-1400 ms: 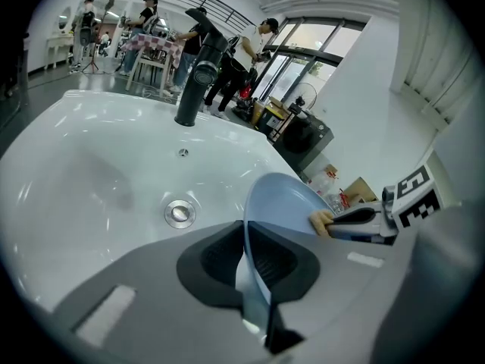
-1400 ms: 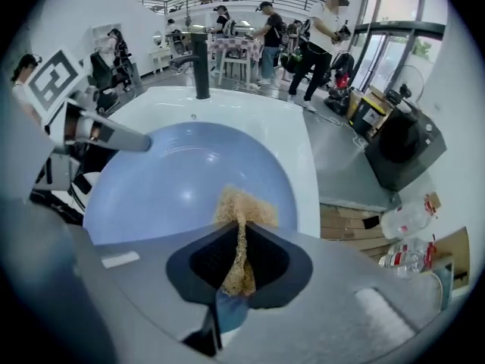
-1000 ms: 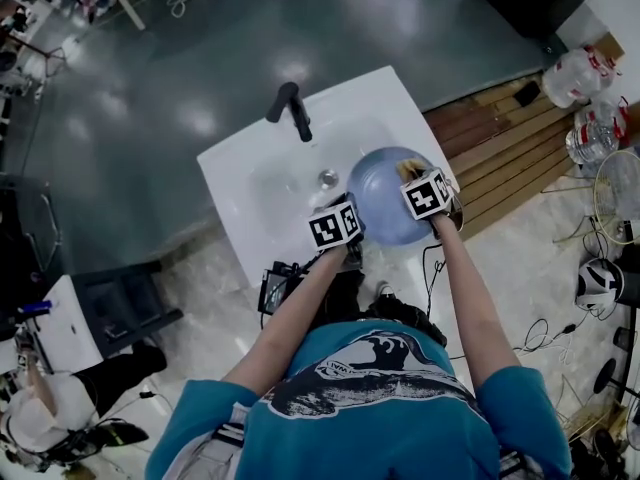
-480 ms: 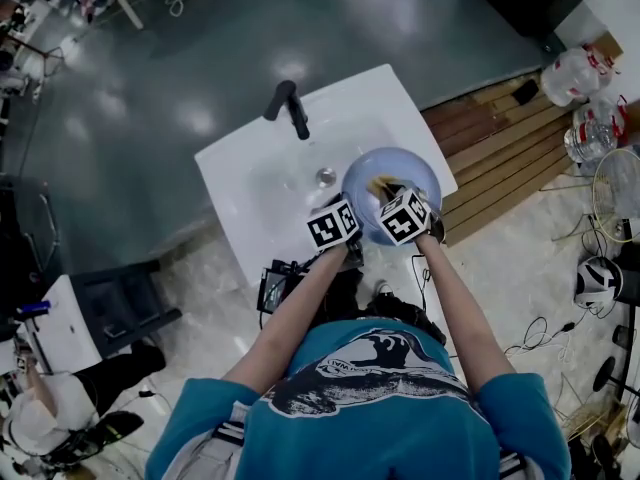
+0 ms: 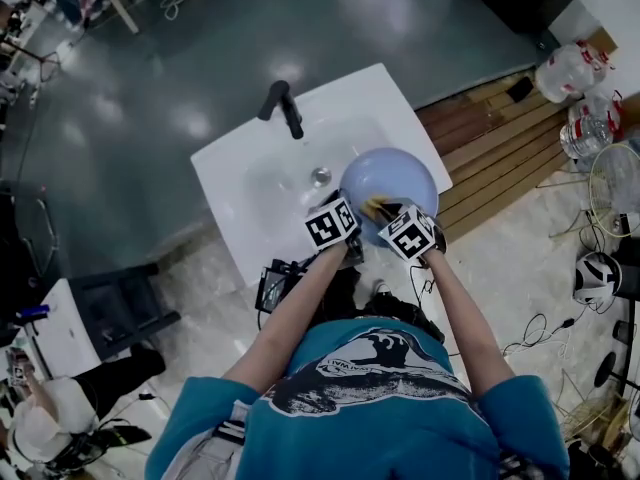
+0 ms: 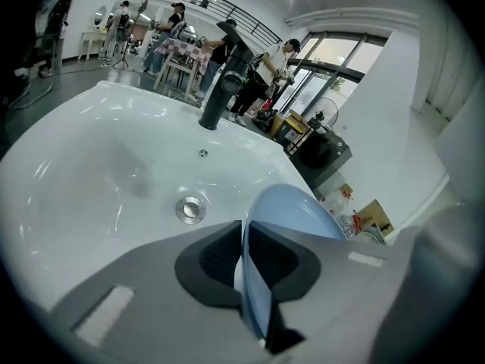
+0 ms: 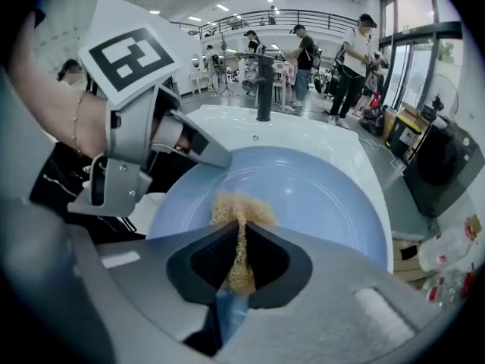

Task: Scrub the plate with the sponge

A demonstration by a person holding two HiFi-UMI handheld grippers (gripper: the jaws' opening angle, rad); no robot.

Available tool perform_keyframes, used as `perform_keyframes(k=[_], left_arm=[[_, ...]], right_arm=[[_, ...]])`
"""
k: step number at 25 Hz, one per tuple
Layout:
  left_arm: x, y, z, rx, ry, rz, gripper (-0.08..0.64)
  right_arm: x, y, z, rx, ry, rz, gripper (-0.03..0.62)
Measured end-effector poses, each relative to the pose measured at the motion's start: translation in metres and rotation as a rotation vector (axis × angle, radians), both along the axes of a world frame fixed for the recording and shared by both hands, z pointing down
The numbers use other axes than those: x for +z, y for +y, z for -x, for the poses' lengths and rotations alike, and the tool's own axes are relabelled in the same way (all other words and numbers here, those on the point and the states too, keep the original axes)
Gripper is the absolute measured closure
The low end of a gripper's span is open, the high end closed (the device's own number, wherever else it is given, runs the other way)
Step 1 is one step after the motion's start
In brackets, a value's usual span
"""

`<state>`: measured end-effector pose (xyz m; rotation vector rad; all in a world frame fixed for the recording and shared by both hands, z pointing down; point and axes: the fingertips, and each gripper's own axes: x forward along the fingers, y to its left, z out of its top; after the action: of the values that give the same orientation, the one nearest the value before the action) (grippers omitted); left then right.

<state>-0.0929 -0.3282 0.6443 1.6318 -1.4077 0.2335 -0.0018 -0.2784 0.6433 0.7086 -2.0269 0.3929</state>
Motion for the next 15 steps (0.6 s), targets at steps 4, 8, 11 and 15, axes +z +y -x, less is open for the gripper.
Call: perform_keyframes(k=[4,8,11,15], left_arm=[[-0.001,0.003,-0.006,-0.015,0.044,0.009,0.515],[-0.004,0.005,-0.015,-0.011,0.072,-0.001,0.514],[-0.014,0.001,-0.015,0.036,0.042,-0.068,0.411],[-0.034,-0.003,-0.011,0.069,0.034,-0.141,0.364]], right_arm=[[-0.001,0.005,-0.013,-0.022,-0.025,-0.014,0.565],[-0.001,0.001,-0.024,-0.073,-0.001,-0.049,0.565],[0.001,-0.002,-0.027,-0.068,-0.022,-0.038,0.565],[0.001,-0.004,-0.027,-0.048,-0.037,-0.041,0.565]])
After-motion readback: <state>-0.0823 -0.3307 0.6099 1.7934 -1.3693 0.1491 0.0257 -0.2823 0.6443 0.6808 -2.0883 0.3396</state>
